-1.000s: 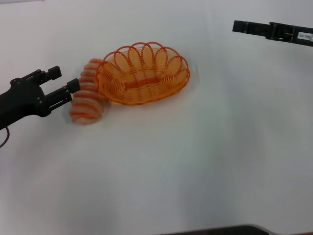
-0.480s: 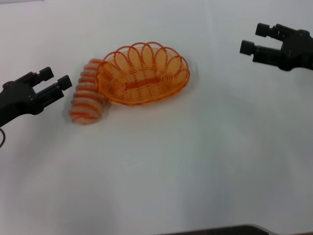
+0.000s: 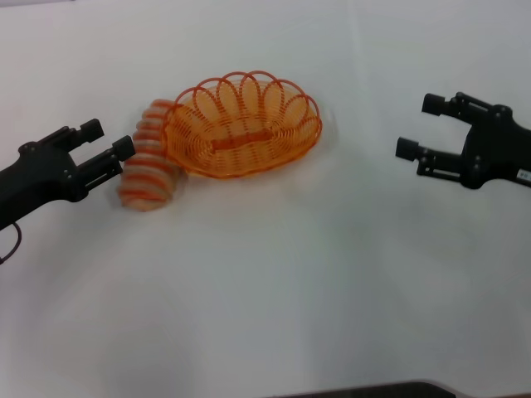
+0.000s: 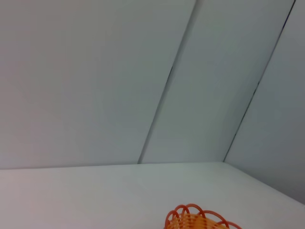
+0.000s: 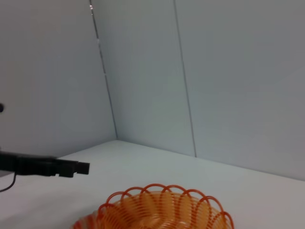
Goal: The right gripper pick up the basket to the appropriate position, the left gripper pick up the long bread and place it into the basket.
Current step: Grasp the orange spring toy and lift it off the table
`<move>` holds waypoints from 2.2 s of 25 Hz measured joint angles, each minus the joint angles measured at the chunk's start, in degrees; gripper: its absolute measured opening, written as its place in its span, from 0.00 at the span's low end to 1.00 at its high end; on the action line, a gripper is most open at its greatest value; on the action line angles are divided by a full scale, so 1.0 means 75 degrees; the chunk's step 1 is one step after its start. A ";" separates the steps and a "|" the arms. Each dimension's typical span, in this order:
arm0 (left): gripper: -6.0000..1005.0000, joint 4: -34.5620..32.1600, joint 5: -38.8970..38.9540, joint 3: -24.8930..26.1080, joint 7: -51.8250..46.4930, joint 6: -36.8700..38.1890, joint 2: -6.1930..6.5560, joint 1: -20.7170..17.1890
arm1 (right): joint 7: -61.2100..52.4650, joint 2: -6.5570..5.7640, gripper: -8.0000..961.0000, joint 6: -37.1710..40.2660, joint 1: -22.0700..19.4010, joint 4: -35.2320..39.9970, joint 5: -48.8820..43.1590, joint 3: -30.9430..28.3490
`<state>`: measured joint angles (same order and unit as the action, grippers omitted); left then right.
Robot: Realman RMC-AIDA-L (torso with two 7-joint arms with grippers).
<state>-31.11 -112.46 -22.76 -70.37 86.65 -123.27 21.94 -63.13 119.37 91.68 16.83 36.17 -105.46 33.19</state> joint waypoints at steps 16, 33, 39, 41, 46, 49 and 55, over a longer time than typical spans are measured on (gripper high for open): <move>0.67 0.0205 -0.0029 -0.0083 0.0218 -0.0157 -0.0017 -0.0040 | 0.1630 0.0008 0.91 -0.0017 -0.0213 -0.0762 -0.0184 0.0072; 0.67 -0.1668 -0.0283 -0.1311 -0.5879 -0.0371 0.0224 0.0621 | 0.1141 0.0008 0.91 -0.0272 -0.0105 -0.0784 -0.0292 0.0028; 0.67 -0.2940 -0.2345 -0.1735 -0.8666 -0.0303 0.0597 0.1145 | 0.0995 -0.0004 0.91 -0.0442 -0.0029 -0.0784 -0.0307 0.0027; 0.67 -0.3164 -0.3234 -0.1957 -0.9345 -0.0260 0.0671 0.1392 | 0.0944 -0.0007 0.91 -0.0493 -0.0021 -0.0784 -0.0305 0.0027; 0.67 -0.3418 -0.4793 -0.2866 -1.0470 -0.0216 0.0688 0.1959 | 0.0918 -0.0006 0.91 -0.0570 -0.0004 -0.0805 -0.0323 0.0065; 0.67 -0.3433 -0.5073 -0.3101 -1.0725 -0.0055 0.0688 0.2222 | 0.0917 -0.0004 0.91 -0.0577 -0.0003 -0.0805 -0.0326 0.0076; 0.67 -0.3482 -0.5168 -0.3443 -1.0913 0.0325 0.0571 0.2636 | 0.0918 -0.0003 0.91 -0.0581 -0.0033 -0.0805 -0.0330 0.0052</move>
<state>-57.22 -151.23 -48.58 -152.22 89.08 -118.98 41.70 -56.25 119.36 87.32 16.57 30.13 -107.93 33.58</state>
